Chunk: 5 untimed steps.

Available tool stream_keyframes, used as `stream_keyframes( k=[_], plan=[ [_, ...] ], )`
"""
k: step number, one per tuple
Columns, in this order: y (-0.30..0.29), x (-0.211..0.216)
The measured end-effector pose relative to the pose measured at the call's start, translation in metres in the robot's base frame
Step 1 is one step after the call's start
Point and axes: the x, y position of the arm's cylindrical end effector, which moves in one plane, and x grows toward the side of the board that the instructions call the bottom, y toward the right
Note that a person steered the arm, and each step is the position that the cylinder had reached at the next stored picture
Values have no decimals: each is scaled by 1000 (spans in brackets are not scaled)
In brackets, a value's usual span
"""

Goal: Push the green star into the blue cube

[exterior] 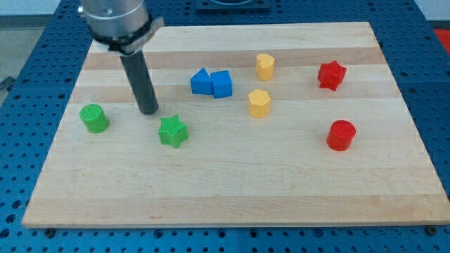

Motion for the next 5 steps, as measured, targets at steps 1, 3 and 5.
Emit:
stream_keyframes(
  k=[1,3,5],
  plan=[
    [0,31],
    [33,71],
    [109,30]
  ],
)
